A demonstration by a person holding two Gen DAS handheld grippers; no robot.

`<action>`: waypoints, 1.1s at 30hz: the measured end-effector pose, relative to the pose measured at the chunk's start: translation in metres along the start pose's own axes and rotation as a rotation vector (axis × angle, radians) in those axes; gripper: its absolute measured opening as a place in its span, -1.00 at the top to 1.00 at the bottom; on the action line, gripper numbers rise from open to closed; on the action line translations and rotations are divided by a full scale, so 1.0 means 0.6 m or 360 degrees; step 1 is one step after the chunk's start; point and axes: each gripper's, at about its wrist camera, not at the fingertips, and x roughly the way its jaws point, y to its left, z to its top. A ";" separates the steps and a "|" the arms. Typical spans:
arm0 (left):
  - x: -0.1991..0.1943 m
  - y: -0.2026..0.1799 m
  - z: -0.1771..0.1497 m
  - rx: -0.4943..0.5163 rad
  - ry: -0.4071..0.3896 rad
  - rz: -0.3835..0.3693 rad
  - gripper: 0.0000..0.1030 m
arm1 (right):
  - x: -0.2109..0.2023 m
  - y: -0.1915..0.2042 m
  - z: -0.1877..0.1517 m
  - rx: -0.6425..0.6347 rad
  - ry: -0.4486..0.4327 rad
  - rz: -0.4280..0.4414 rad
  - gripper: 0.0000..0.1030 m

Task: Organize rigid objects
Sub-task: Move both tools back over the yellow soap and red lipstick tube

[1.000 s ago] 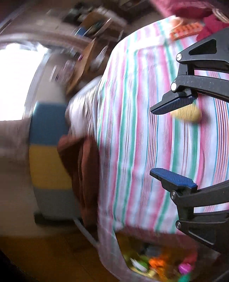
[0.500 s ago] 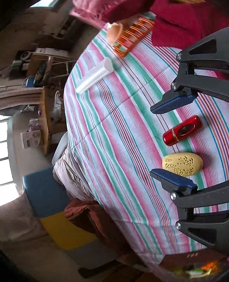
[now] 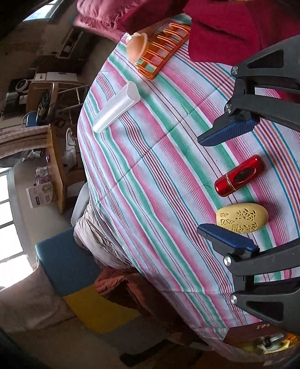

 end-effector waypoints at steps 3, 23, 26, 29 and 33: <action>0.012 -0.022 0.008 0.0041 0.0009 -0.0037 -0.28 | -0.001 -0.006 0.002 0.0033 -0.0002 0.0006 -0.38; 0.124 -0.152 0.051 0.0180 0.0143 -0.0327 -0.27 | -0.006 -0.041 0.008 0.0257 -0.0028 0.0046 -0.42; 0.145 -0.166 0.059 0.0146 0.0181 -0.0390 -0.27 | -0.004 -0.051 0.009 0.0309 -0.0016 0.0059 -0.42; 0.162 -0.180 0.065 0.0113 0.0215 -0.0456 -0.27 | -0.003 -0.063 0.008 0.0371 -0.0005 0.0075 -0.42; 0.182 -0.197 0.072 0.0088 0.0259 -0.0526 -0.27 | -0.004 -0.074 0.006 0.0434 -0.0007 0.0091 -0.42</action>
